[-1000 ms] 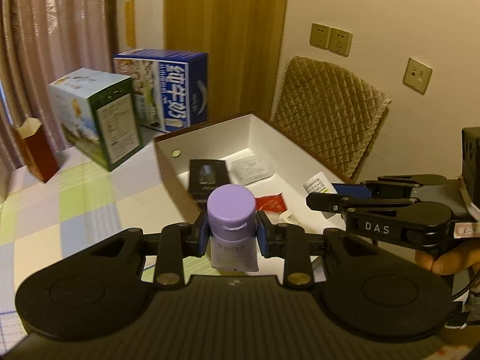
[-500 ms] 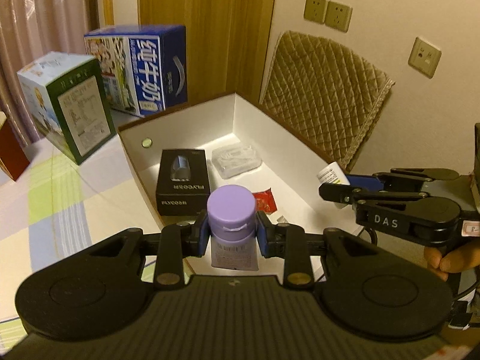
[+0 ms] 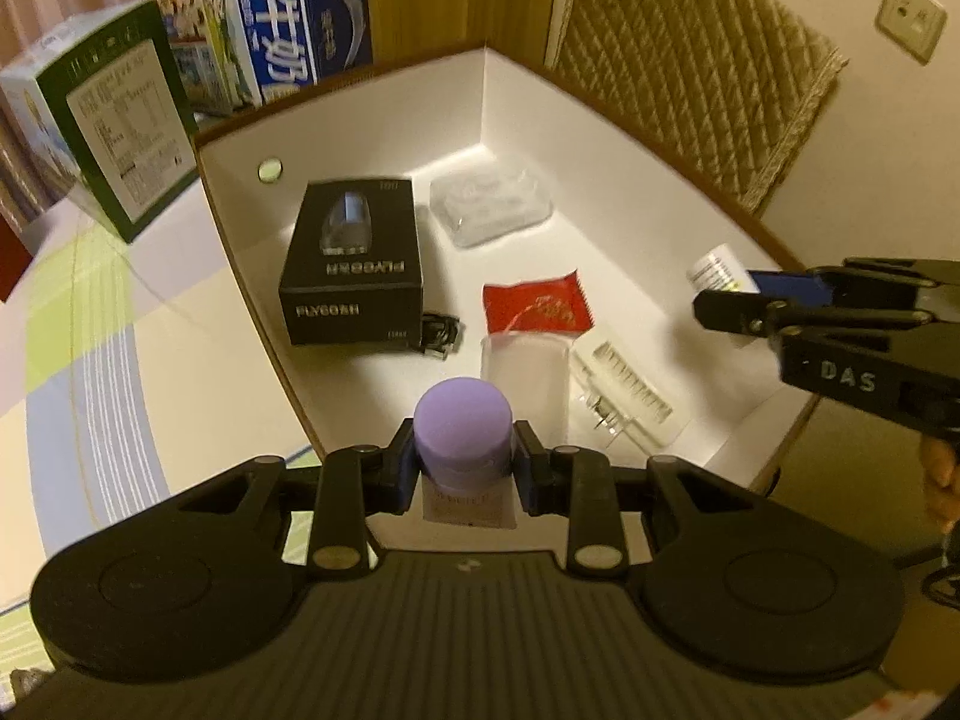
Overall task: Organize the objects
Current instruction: 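Open the left tool dropping the purple tube while the right tool releases the pill bottle, then withdraw both tools from the brown box back over the table, then close the left tool on the knitted sock while the right tool grasps the cotton-swab bag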
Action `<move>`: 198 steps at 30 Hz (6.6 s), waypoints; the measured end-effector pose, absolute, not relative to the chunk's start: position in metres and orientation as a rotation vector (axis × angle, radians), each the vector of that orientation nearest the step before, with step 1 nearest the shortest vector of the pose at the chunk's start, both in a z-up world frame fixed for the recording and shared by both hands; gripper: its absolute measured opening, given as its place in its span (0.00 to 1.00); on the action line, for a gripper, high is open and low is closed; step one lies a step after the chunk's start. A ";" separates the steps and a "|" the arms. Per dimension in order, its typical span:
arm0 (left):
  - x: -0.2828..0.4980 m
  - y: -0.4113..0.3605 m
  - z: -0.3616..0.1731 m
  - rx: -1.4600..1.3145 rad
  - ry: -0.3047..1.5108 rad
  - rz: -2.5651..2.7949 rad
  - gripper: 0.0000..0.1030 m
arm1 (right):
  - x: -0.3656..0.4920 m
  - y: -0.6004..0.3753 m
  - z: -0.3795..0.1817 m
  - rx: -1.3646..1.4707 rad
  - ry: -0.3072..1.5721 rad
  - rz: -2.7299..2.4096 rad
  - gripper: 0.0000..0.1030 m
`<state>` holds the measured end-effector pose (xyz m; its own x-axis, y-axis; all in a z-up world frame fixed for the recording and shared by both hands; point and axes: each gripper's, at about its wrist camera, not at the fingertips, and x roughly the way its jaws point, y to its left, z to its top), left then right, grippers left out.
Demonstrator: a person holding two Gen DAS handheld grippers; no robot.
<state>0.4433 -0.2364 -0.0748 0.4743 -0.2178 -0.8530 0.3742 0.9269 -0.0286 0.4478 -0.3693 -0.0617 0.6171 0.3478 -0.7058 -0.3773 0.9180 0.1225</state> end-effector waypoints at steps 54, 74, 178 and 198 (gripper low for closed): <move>0.413 -0.204 -0.023 0.068 0.917 -0.346 0.91 | 0.396 -0.353 -0.026 -0.029 0.767 0.448 0.95; 0.348 -0.132 -0.013 0.007 0.911 -0.293 0.93 | 0.336 -0.302 -0.014 -0.040 0.754 0.481 0.97; 0.366 0.090 -0.159 -0.064 1.129 0.182 0.84 | 0.343 -0.034 -0.164 -0.299 0.954 0.726 0.37; 0.330 0.093 -0.142 -0.082 1.114 0.157 0.31 | 0.331 -0.056 -0.162 -0.252 0.992 0.753 0.23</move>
<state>0.3300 0.0926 -0.1416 0.4315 0.0851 -0.8981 -0.1670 0.9859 0.0131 0.3310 -0.0558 -0.1616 0.3234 0.4575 -0.8283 -0.6753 0.7248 0.1367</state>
